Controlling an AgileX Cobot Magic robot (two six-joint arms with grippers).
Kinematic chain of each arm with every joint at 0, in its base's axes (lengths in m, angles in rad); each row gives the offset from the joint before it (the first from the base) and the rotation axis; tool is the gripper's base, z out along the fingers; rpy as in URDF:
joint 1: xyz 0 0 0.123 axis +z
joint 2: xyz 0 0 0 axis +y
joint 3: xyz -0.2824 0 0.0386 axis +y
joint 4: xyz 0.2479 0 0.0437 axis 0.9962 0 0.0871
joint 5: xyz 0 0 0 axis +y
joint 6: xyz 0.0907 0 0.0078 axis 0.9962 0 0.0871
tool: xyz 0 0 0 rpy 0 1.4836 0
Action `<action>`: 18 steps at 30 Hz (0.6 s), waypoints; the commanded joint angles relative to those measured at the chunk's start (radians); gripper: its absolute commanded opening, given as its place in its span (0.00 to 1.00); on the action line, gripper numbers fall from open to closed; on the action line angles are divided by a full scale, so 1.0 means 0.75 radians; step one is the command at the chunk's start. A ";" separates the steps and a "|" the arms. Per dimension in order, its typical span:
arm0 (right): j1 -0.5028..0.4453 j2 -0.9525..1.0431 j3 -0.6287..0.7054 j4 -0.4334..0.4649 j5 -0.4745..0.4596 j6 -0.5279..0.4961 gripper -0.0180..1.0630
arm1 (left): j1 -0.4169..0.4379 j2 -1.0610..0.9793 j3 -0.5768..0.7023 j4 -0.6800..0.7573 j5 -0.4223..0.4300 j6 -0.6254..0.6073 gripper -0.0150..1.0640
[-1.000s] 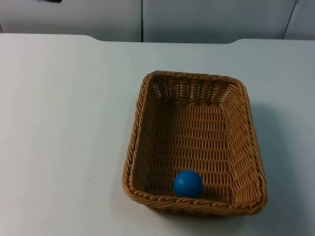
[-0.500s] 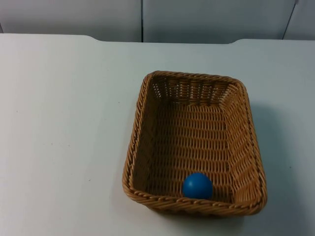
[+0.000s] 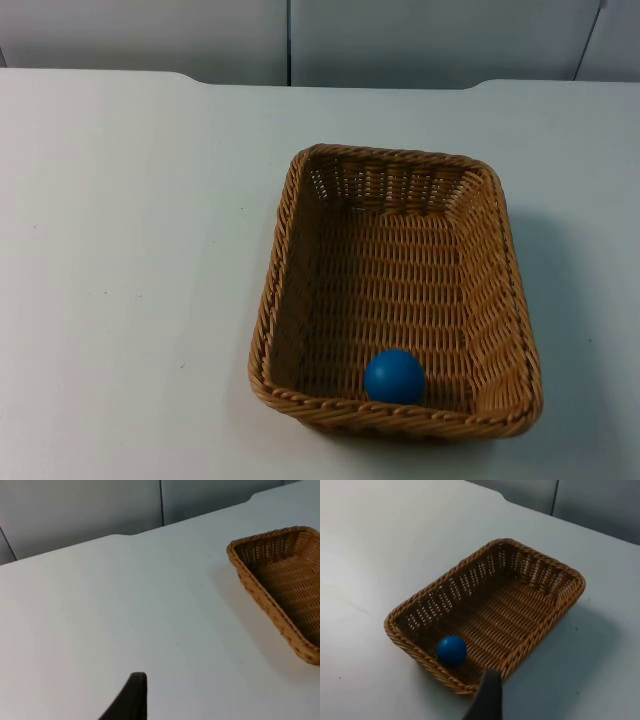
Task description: Pick up the basket with the left hand and place the ball into the basket with the right hand.
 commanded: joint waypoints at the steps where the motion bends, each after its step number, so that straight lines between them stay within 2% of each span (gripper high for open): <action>1: -0.003 -0.064 0.007 0.004 0.024 -0.010 0.72 | 0.000 -0.020 0.004 0.011 0.020 -0.018 0.99; 6: -0.003 -0.203 -0.009 0.009 0.067 -0.014 0.72 | 0.000 -0.020 0.013 0.011 0.056 -0.062 0.99; 11: 0.000 -0.249 -0.028 0.118 0.268 -0.079 0.72 | 0.000 -0.020 0.055 -0.031 0.061 -0.062 0.99; 18: -0.002 -0.249 -0.026 0.165 0.295 -0.137 0.72 | 0.000 -0.020 0.055 -0.037 0.070 -0.062 0.99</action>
